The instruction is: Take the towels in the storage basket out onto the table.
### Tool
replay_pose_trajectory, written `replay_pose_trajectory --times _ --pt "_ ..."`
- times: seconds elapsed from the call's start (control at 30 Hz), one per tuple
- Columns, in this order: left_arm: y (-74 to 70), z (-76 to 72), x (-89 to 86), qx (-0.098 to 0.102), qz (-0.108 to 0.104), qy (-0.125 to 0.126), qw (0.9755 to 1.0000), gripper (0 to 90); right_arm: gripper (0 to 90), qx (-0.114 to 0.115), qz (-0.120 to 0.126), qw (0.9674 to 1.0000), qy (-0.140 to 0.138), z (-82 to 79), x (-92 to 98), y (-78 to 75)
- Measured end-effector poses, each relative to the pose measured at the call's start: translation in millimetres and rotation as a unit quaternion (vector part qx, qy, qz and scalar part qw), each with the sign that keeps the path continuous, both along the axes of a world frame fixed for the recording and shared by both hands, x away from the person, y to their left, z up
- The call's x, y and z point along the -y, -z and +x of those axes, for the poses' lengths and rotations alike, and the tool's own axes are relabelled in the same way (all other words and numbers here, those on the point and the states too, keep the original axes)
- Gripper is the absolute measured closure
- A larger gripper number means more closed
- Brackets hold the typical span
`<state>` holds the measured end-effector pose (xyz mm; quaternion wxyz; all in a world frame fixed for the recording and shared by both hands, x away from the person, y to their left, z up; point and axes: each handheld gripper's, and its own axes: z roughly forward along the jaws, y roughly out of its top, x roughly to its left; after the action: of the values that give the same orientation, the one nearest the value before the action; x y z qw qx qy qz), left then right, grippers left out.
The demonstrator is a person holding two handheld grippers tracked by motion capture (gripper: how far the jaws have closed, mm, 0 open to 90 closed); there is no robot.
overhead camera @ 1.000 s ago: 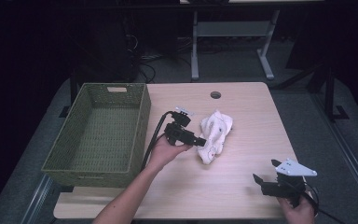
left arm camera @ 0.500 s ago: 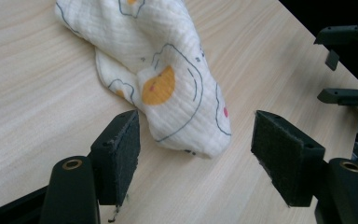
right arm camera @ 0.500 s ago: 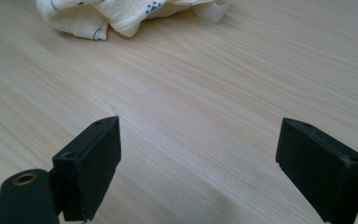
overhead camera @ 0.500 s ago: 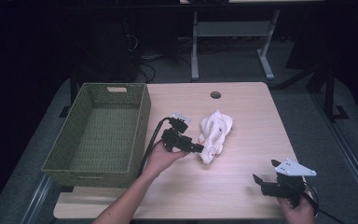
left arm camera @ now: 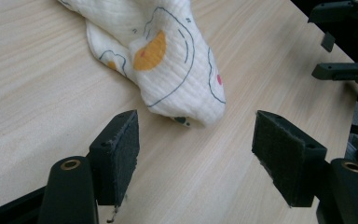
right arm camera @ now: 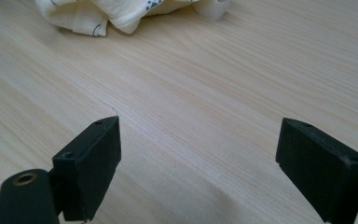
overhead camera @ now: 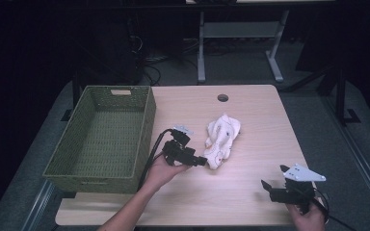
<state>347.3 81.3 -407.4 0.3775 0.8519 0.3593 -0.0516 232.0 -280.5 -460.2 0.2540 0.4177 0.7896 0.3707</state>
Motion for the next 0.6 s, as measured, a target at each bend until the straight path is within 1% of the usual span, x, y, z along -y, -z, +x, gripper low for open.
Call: replay_pose_trajectory --times 0.13,0.23,0.3,0.37,0.4,0.5,0.6 --pt "1.5 -4.0 -2.1 0.002 0.000 0.001 1.0000 31.3 13.6 -0.001 -0.001 1.0000 -0.001 0.1 -0.2 0.1" --pt "4.2 -6.3 -4.6 -0.007 -0.012 0.001 0.9999 31.1 13.6 0.000 -0.002 1.0000 -0.001 -0.1 -0.3 0.2" --pt "6.1 -7.3 -6.7 -0.006 -0.010 0.001 0.9999 30.9 13.6 -0.001 -0.002 1.0000 -0.001 -0.3 -0.5 0.2" --pt "8.2 -8.4 -9.2 -0.009 -0.014 -0.002 0.9999 30.8 13.6 0.000 -0.002 1.0000 -0.002 -0.2 -0.7 0.4" --pt "8.7 -8.9 -10.7 -0.009 -0.012 -0.002 0.9999 30.8 13.6 0.000 -0.003 1.0000 -0.002 -0.3 -0.6 0.3" --pt "11.1 -11.6 -14.7 -0.009 -0.016 -0.005 0.9998 30.7 13.6 0.000 -0.002 1.0000 -0.001 -0.1 -0.8 0.5" --pt "12.3 -14.5 -17.3 -0.008 -0.015 -0.004 0.9999 30.5 13.6 0.000 -0.003 1.0000 -0.001 0.0 -1.0 0.7"
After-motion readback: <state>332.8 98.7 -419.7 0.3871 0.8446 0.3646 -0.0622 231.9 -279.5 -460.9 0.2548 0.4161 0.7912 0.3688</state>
